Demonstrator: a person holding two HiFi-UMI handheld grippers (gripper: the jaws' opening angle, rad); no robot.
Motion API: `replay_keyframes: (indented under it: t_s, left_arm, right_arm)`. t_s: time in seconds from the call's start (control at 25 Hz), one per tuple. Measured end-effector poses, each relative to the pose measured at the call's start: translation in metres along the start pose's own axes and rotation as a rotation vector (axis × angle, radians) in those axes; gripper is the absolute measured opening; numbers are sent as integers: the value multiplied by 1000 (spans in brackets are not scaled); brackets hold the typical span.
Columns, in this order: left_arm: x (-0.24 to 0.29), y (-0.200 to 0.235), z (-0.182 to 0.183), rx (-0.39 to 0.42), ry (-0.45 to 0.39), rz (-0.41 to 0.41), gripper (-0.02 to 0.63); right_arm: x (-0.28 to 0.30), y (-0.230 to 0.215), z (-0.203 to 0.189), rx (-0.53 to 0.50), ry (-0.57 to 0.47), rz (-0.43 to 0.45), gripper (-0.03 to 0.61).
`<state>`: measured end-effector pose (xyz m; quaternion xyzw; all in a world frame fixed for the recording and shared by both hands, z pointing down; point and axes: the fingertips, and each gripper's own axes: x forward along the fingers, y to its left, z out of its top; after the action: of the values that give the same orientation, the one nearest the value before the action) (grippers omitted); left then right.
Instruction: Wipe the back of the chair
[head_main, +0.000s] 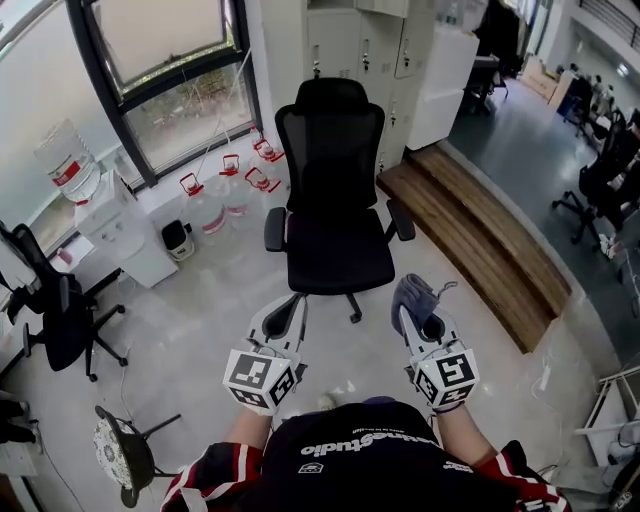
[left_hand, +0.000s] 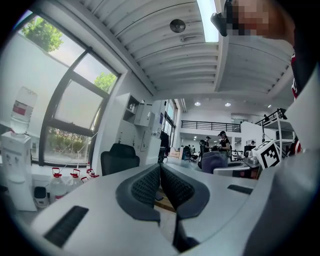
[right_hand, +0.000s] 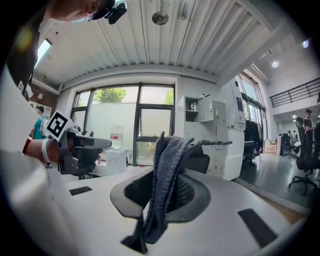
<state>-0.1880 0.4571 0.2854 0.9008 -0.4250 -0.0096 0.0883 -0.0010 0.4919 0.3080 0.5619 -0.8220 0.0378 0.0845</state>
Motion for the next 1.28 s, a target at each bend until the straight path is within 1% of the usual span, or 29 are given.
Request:
replay_keyframes:
  t_s: [0.2, 0.32, 0.44, 0.68, 0.8, 0.96, 1.08, 1.28]
  left_arm:
    - [35, 24, -5, -25, 5, -3, 26]
    - [62, 41, -8, -29, 13, 3, 26]
    - [98, 59, -4, -21, 22, 20, 26]
    - [199, 85, 15, 11, 20, 54, 26]
    - [258, 96, 27, 26, 18, 60, 26]
    - [325, 101, 36, 35, 14, 64, 26]
    - [360, 100, 41, 47, 9, 72, 26]
    - [396, 102, 44, 57, 38, 83, 26]
  right_arm:
    - [37, -21, -1, -15, 28, -8, 77]
    - [67, -35, -4, -18, 32, 6, 77]
    - [105, -59, -3, -7, 28, 29, 77]
    - [185, -146, 3, 20, 17, 47, 77]
    - [227, -189, 13, 6, 8, 64, 77]
    - [269, -241, 20, 16, 2, 75, 77]
    - [288, -270, 22, 21, -6, 89, 75]
    - [311, -305, 21, 55, -1, 94, 77]
